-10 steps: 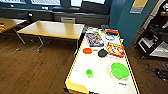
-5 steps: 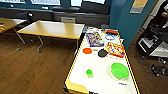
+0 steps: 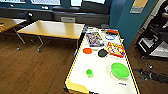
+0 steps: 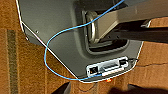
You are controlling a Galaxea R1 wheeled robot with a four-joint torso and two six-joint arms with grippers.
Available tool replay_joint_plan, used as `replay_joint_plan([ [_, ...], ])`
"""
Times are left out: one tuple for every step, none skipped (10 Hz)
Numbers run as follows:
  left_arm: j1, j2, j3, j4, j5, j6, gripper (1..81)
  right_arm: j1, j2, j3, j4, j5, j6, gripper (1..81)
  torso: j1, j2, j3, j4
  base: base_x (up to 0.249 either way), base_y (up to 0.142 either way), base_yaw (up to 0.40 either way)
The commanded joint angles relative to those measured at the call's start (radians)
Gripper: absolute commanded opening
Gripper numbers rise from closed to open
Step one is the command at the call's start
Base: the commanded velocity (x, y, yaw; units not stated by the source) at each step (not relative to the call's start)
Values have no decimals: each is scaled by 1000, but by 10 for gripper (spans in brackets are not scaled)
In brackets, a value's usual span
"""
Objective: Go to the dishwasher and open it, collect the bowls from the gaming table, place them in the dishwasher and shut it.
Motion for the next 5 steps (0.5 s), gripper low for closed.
replay_joint_plan([
  [-5, 5, -1, -11, 71, 1, 811, 90, 3, -45, 7, -2, 22, 811, 0, 0, 0, 0, 0, 0, 0],
  [-5, 7, -1, -11, 71, 1, 811, 87, 16, -51, 7, -2, 22, 811, 0, 0, 0, 0, 0, 0, 0],
  [-5, 7, -1, -11, 71, 1, 811, 82, 29, -52, 7, -2, 22, 811, 0, 0, 0, 0, 0, 0, 0],
  [-5, 7, -1, -11, 71, 1, 811, 74, 40, -60, 7, -2, 22, 811, 0, 0, 0, 0, 0, 0, 0],
  [-5, 7, -1, -11, 71, 1, 811, 65, 54, -74, 9, -2, 24, 811, 0, 0, 0, 0, 0, 0, 0],
])
